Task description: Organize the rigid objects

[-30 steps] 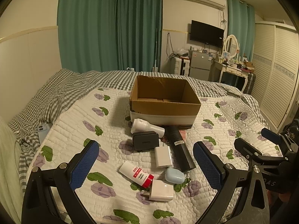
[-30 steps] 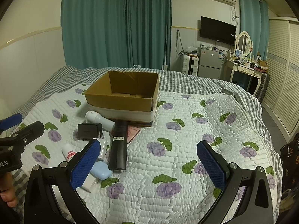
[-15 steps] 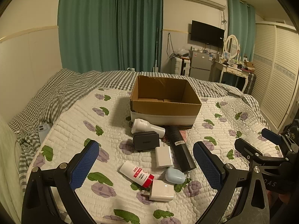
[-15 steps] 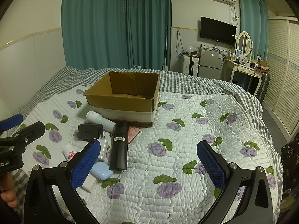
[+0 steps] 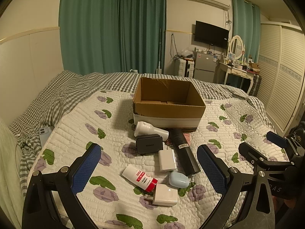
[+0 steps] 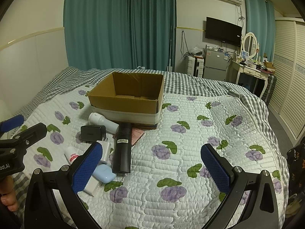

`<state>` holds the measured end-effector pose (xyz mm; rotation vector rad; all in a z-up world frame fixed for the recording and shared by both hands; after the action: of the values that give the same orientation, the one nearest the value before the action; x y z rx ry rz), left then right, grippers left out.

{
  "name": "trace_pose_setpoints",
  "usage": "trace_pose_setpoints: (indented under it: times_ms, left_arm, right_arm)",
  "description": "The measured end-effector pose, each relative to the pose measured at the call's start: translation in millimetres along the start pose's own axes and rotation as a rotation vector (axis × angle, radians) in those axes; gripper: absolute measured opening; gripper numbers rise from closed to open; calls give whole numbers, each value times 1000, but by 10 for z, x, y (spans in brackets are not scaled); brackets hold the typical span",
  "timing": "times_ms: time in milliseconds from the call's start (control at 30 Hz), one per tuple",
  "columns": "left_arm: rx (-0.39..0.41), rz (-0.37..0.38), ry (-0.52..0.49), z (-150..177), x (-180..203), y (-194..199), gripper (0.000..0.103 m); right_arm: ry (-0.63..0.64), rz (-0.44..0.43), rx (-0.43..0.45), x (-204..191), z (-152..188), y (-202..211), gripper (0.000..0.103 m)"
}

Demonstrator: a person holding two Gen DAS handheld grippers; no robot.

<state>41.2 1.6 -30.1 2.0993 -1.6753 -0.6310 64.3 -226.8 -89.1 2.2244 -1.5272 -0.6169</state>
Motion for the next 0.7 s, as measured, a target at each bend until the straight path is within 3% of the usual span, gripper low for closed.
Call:
trace_pose_setpoints:
  times_ms: [700]
  left_arm:
    - [7, -11, 7, -44, -61, -64, 103]
  right_arm:
    - [41, -29, -23, -107, -60, -82, 103]
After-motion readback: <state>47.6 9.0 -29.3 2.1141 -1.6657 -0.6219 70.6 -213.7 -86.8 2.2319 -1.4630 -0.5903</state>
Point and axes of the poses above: each gripper's, at about its wrist camera, not at the fingertips, and y roughly against the way its jaws point, x to its right, z to its underside, the point moved 5 cm from there along -y, roughly the way its jaws point, and after that the axes turned 13 degrees about -z, right-handed, at the moved point
